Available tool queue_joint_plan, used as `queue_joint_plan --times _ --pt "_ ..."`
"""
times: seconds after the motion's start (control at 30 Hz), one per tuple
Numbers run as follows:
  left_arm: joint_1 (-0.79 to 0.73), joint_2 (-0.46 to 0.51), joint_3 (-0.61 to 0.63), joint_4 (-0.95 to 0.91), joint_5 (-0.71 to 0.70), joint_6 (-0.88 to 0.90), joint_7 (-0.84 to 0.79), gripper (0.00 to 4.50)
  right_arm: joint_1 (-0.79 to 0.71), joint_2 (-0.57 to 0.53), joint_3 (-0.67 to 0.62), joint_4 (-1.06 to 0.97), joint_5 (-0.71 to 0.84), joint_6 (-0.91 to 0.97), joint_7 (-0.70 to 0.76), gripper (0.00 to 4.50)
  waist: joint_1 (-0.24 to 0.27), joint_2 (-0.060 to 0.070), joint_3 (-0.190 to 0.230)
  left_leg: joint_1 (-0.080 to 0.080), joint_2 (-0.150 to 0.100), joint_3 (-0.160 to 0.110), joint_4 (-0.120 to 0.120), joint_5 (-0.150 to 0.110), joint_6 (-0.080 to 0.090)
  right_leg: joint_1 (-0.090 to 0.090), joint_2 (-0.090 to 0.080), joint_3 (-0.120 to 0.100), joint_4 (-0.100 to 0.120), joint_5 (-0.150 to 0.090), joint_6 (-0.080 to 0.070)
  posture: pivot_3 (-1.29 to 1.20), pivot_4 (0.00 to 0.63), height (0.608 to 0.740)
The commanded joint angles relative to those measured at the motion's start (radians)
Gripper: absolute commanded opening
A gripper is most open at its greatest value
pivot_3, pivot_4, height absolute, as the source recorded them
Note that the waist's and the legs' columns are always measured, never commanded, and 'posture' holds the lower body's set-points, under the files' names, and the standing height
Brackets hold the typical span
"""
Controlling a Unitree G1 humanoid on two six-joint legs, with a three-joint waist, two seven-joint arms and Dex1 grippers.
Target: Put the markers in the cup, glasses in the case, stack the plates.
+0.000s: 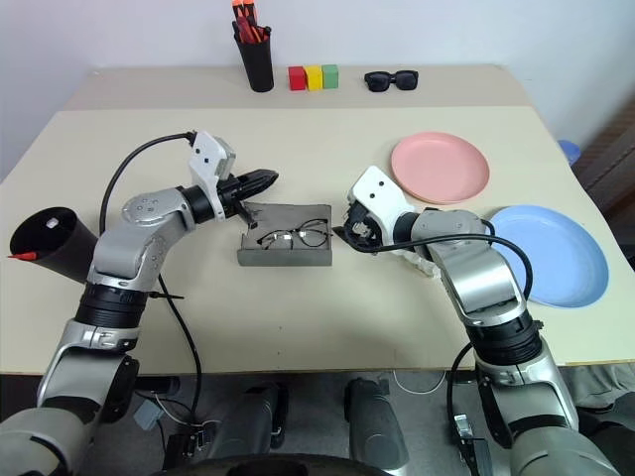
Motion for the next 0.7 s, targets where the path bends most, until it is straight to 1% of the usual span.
queue_joint_plan --times 0.03,0.13,0.33,0.47,0.7 --pt "0.024 0.025 0.02 -0.042 0.005 -0.041 -0.034 0.0 -0.004 0.01 0.03 0.017 -0.025 -0.054 -0.038 1.62 -0.001 0.0 0.0 0.0 0.0 0.0 0.0 0.0 0.0 0.0 0.0 0.0 0.0 0.0 0.0 0.0 0.15 0.74" --pt "0.076 0.049 0.044 -0.094 -0.012 -0.034 -0.048 0.0 -0.01 0.011 0.078 0.058 -0.055 -0.092 -0.059 0.02 -0.004 0.0 0.0 0.0 0.0 0.0 -0.001 0.0 0.0 0.0 0.0 0.0 0.0 0.0 0.0 0.0 0.15 0.74" --pt "0.214 0.102 0.109 -0.242 -0.053 0.025 -0.046 0.0 -0.042 0.04 0.137 0.115 -0.072 -0.132 -0.061 0.02 -0.002 0.0 0.0 0.0 0.001 0.0 -0.001 0.0 0.0 0.0 0.0 0.0 0.0 0.0 0.0 0.0 0.15 0.74" --pt "0.281 0.121 0.141 -0.305 -0.069 0.055 -0.029 0.0 -0.064 0.056 0.157 0.168 -0.082 -0.176 -0.057 0.02 0.002 0.0 0.0 0.0 0.001 0.0 0.0 0.0 0.0 0.0 0.0 0.0 0.0 0.0 0.0 0.0 0.15 0.74" --pt "0.329 0.124 0.164 -0.343 -0.078 0.066 -0.015 0.0 -0.097 0.077 0.184 0.259 -0.109 -0.262 -0.049 0.02 0.0 0.0 0.0 0.0 0.0 0.0 0.0 0.0 0.0 0.0 0.0 0.0 0.0 0.0 0.0 0.0 0.15 0.74"
